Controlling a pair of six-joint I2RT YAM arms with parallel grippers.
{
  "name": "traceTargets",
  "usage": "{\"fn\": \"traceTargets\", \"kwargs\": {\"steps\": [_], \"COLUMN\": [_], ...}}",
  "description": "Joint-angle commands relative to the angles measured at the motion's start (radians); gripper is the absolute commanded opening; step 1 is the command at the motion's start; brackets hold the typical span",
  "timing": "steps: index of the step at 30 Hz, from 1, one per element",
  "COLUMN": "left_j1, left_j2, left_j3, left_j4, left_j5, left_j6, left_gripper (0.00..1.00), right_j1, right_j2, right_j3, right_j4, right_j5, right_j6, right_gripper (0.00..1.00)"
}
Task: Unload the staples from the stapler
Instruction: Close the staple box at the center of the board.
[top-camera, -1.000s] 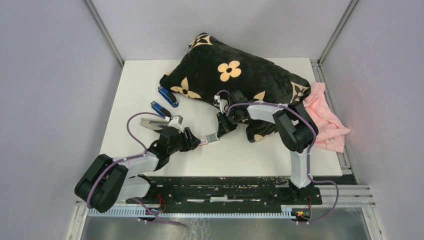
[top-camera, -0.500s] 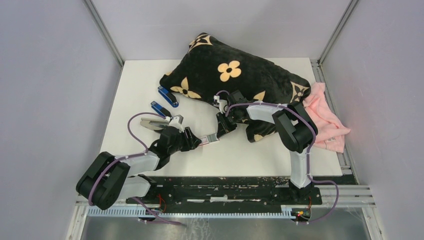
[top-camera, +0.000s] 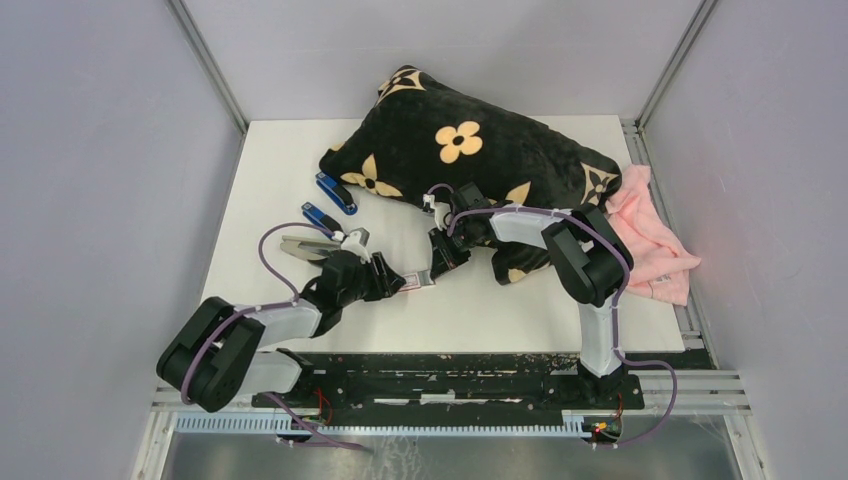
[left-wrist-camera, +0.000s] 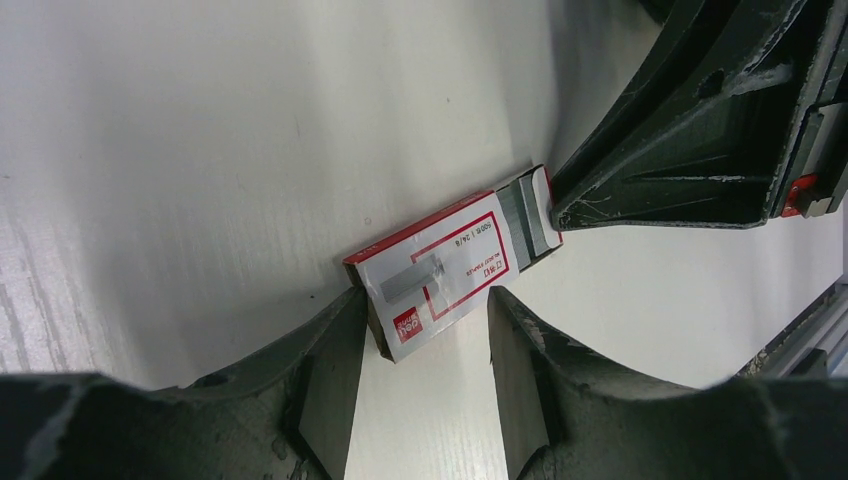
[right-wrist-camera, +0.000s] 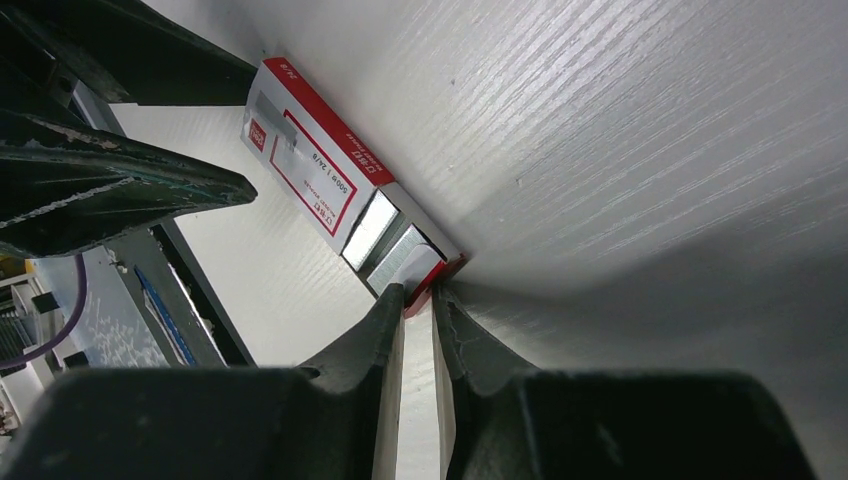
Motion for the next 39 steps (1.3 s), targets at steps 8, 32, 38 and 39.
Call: {"fn": "traceTargets", "kwargs": {"steps": [8, 32, 38, 39], "left_j1": [-0.027, -0.069, -0.07, -0.071], "left_j2": [0.069, 0.139, 0.14, 0.137], "left_j3": [0.017, 0.049, 0.046, 0.045], "left_j4": [-0.061, -0.035, -0.035, -0.037], "left_j5": [0.023, 0.024, 0.021, 0.019], "left_j6": [-0.016, -0.021, -0.021, -0.02], "left_gripper": [0.56, 0.56, 0.57, 0.57], "right_j1": [0.018, 0.023, 0.023, 0.023], "right_j2": [0.028, 0.034, 0.033, 0.031], "right_j3": [0.033, 0.035, 0.038, 0.041], "right_j4": [-0.003, -0.006, -0.01, -0.015], "right_j5": [0.002, -0.003, -0.001, 0.0], "right_j6": [-0.004, -0.007, -0.012, -0.016], "right_gripper": [0.2, 0.2, 0.21, 0.21]}}
